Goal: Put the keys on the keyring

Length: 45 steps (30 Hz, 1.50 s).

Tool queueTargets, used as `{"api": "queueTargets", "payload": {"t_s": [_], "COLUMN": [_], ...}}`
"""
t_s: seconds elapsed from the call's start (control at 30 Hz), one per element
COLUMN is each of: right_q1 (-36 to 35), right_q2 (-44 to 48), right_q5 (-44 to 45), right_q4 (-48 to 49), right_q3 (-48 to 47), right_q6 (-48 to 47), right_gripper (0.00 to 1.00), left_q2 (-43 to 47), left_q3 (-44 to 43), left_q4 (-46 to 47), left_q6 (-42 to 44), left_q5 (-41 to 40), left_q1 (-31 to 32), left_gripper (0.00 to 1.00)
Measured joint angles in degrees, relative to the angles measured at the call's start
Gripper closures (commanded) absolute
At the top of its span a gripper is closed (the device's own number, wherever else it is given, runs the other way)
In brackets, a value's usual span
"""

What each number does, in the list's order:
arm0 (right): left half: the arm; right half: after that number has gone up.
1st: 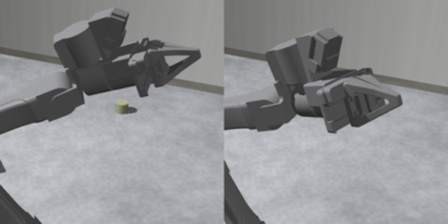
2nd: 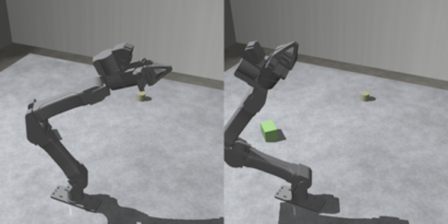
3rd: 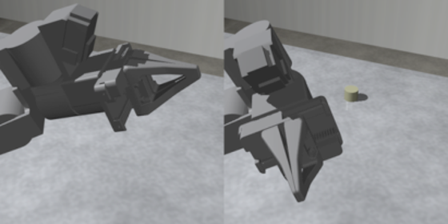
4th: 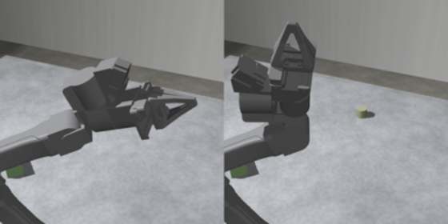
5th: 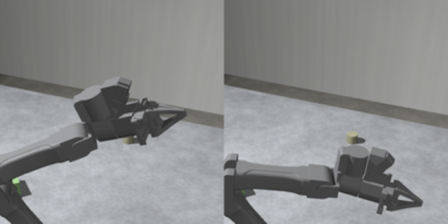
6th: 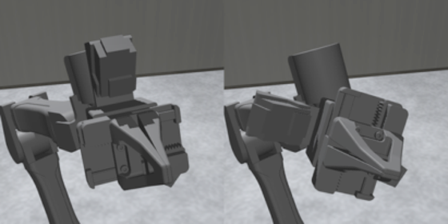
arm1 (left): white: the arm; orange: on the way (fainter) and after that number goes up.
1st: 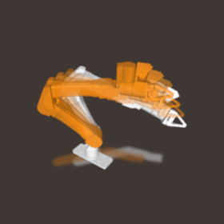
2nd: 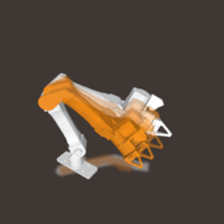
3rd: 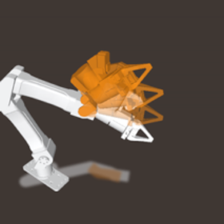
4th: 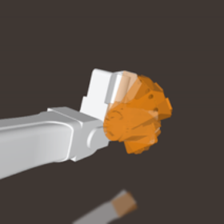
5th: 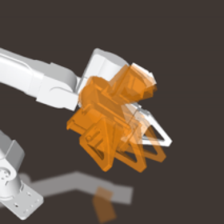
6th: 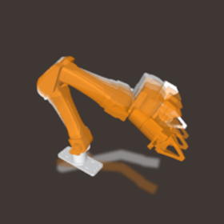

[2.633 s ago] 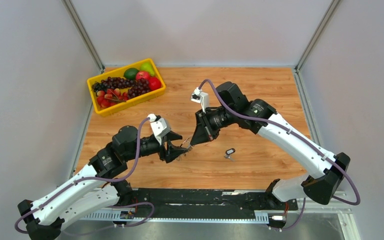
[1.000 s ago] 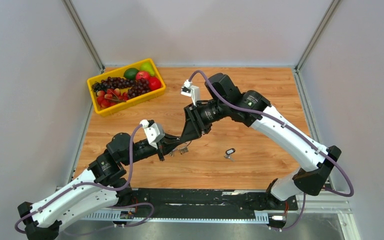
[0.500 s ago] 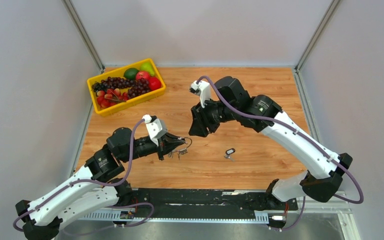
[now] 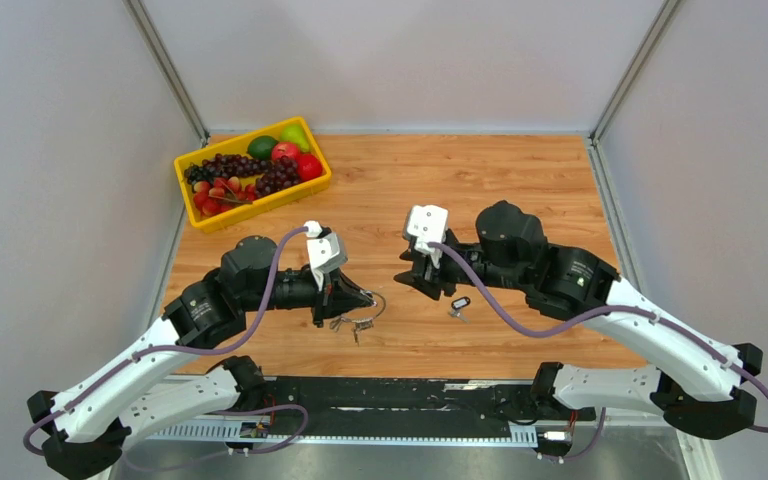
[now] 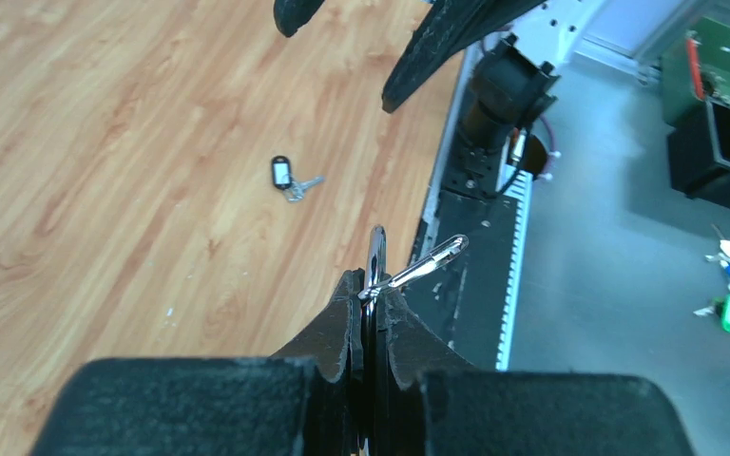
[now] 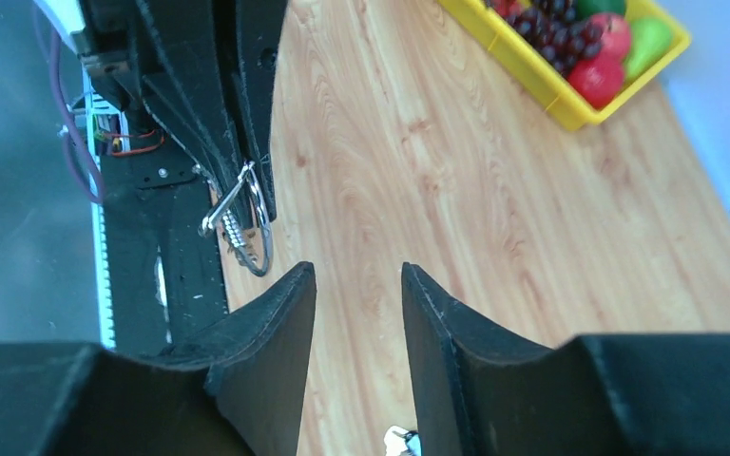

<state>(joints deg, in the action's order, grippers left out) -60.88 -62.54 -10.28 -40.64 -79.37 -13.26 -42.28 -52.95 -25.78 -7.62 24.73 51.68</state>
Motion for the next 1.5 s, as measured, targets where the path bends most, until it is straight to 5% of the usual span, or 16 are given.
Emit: {"api": "queueTargets", "payload": {"t_s": [0.47, 0.9, 1.5], "right_q1": [-16.79, -41.07, -47.17], "right_q2": [11.28, 5.55, 2.16], "right_q5": [1.57, 23.78, 35.41], "right_q4": [2.89, 3.3, 3.19], "right_q3": [9.57, 11.19, 8.15], "right_q6": [-31.5, -50.45, -60.02], "right_gripper": [0.54, 0.57, 0.59], "left_q2": [-2.54, -2.1, -1.68], "left_q3": [-3.04, -2.69, -1.27], "left_q4": [-7.28, -5.01, -6.78], "left_q6": [-3.8, -13.77, -15.67], "left_q5": [15.39, 25.03, 28.37], "left_q1": [-0.02, 0.0, 0.0], "left_gripper": [1.0, 1.0, 1.0]}}
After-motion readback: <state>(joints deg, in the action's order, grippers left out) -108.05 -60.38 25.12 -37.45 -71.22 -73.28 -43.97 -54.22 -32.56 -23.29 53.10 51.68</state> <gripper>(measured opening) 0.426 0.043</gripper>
